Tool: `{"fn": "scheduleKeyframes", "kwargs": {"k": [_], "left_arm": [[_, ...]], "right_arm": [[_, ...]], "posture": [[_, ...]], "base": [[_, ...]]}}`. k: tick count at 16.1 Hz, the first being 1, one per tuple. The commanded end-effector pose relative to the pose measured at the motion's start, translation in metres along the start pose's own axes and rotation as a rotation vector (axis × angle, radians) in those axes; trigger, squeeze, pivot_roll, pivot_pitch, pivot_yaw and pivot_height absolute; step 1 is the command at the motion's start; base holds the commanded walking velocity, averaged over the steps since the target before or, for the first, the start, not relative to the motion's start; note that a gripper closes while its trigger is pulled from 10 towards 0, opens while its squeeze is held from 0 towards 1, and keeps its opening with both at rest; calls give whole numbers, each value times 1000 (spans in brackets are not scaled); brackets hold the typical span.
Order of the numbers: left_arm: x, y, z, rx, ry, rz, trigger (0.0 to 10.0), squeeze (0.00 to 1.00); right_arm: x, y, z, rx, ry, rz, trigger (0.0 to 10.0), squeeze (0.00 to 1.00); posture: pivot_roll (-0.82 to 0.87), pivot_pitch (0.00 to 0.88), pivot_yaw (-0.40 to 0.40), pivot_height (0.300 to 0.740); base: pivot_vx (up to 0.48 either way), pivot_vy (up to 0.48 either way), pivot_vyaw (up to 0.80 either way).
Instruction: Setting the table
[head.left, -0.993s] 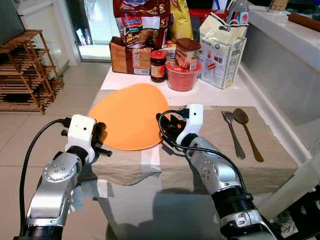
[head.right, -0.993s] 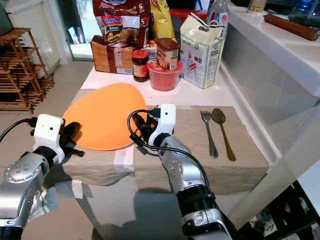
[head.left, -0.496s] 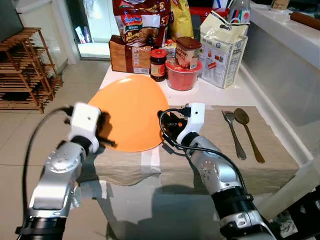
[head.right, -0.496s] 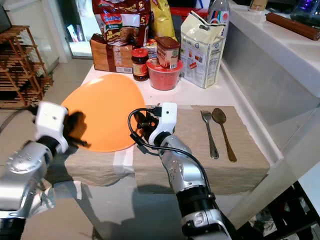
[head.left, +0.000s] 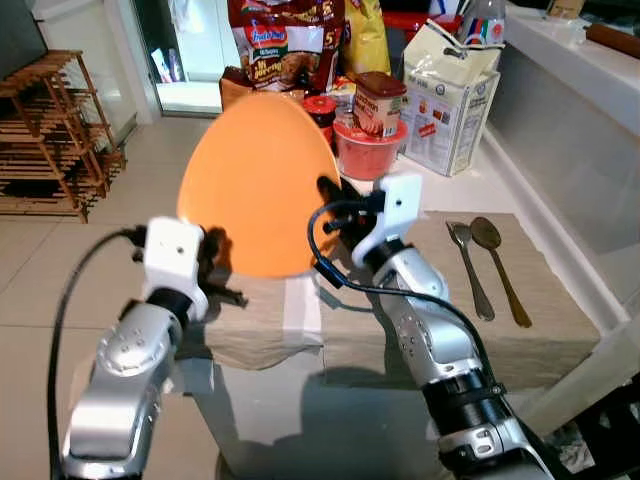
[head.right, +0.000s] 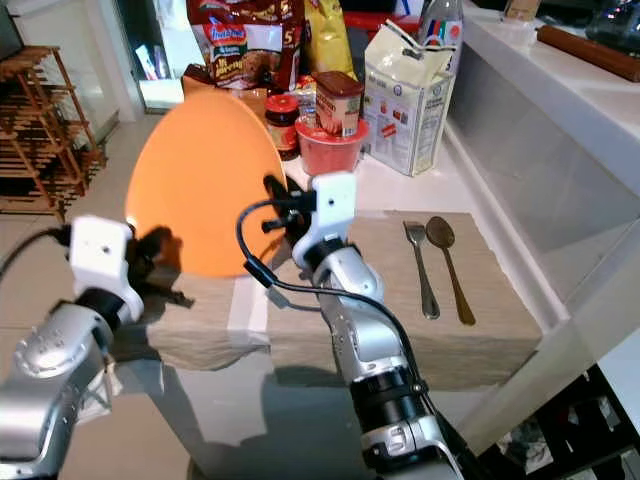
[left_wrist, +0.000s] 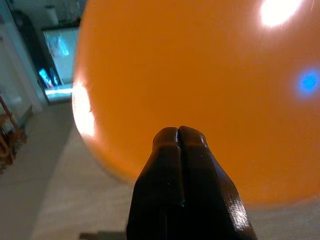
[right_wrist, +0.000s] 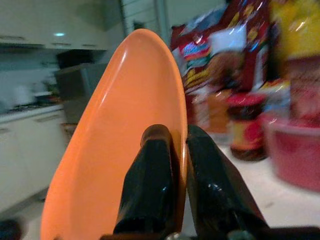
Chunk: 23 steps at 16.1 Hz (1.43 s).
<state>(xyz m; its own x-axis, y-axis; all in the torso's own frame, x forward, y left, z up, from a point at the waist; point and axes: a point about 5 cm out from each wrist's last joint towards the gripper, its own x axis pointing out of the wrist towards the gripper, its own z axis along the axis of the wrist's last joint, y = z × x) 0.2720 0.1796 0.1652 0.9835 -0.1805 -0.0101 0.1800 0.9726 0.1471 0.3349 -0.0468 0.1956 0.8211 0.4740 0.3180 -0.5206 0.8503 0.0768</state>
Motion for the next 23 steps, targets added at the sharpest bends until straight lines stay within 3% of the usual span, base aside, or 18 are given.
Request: {"fn": "scheduleKeyframes", "kwargs": {"k": [1,4,7,8,10,11,14,16,20,23], "left_arm": [[-3,-4,-4,5,13,6,10000,0],[-4,-2,-16,2,46,37,10000,0],[-4,-4,-21,-7,64,51,10000,0],[-3,-2,-18,-62,36,89,10000,0],[-6,4,-3,-94,-76,169,10000,0],[-6,5,-1,-108,-90,179,10000,0],[-11,7,12,-38,-173,242,10000,0],[-15,11,14,14,-215,267,10000,0],[-17,13,13,52,-204,257,10000,0],[-9,8,9,39,-149,224,10000,0]], "right_arm": [[1,-21,14,-123,-61,-110,0,0],[0,-41,30,-255,-134,-211,0,0],[2,-43,48,-345,-232,-231,0,0],[2,-40,57,-402,-292,-233,0,0],[-2,-35,67,-507,-379,-242,0,0],[-3,-34,68,-516,-391,-240,0,0],[-8,-27,80,-578,-482,-247,0,0],[-9,-28,80,-591,-488,-252,0,0],[-16,-33,73,-605,-458,-264,0,0],[-18,-36,65,-603,-418,-271,0,0]], "posture": [[78,0,-27,736],[72,0,-25,736],[69,0,-23,736],[67,0,-23,736],[66,0,-24,736],[65,0,-25,736],[64,0,-28,736],[65,0,-31,736],[63,0,-31,736],[59,0,-29,736]], "base": [[0,0,0],[0,0,0],[0,0,0],[0,0,0],[0,0,0],[0,0,0],[0,0,0],[0,0,0],[0,0,0],[0,0,0]]}}
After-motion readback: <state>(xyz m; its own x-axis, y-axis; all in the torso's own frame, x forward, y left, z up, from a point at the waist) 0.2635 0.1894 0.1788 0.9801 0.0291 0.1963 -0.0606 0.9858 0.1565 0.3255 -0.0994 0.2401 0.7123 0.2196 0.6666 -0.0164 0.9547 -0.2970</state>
